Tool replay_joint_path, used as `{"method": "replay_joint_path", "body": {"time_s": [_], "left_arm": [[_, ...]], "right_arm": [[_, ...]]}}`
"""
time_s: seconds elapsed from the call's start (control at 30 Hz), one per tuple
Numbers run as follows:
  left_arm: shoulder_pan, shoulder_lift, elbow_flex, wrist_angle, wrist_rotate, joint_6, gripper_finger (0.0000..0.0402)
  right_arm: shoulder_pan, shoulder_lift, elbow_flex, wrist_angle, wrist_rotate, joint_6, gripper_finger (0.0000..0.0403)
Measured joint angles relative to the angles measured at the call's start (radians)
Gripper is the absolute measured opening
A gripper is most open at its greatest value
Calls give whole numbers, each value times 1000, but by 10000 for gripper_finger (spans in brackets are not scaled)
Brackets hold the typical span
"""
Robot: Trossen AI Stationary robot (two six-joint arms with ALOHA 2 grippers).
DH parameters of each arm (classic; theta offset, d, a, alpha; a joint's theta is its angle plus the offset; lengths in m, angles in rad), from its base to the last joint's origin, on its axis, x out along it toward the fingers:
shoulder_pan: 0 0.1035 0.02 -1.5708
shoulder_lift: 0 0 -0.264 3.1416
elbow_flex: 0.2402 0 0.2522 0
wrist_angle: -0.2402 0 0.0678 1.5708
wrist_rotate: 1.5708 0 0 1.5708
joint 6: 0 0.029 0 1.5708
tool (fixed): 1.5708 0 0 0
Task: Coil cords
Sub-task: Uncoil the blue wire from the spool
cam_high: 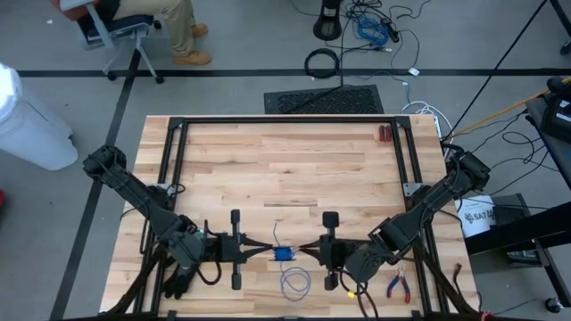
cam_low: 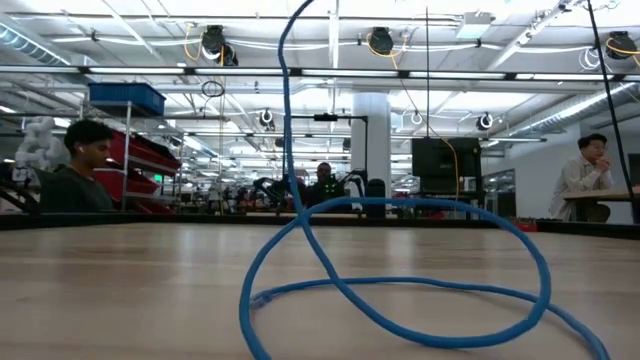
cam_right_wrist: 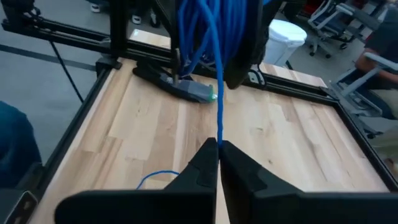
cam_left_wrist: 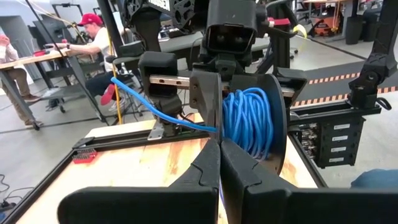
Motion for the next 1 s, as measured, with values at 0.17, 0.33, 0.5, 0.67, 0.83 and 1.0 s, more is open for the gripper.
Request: {"method": "replay_joint_path", "body": {"time_s": [0.17,0.33,0.5,0.67,0.83,1.0], "left_arm": [[0,0,0,-39,-6,0,2],[0,0,0,-68,-50,0,2],[0,0,0,-95,-104,0,2],[0,1,0,-118,-175,-1,2],[1,1,0,-118,-194,-1,2],[7,4,0,-73,-197,-1,2]], "right_arm": [[16,-5,0,10,59,4,1],[27,-10,0,62,58,-14,1],[34,-11,0,123,48,-26,1],[36,-11,0,161,2,-37,0],[27,3,0,161,-1,-30,0],[11,26,0,206,-5,-42,0]]}}
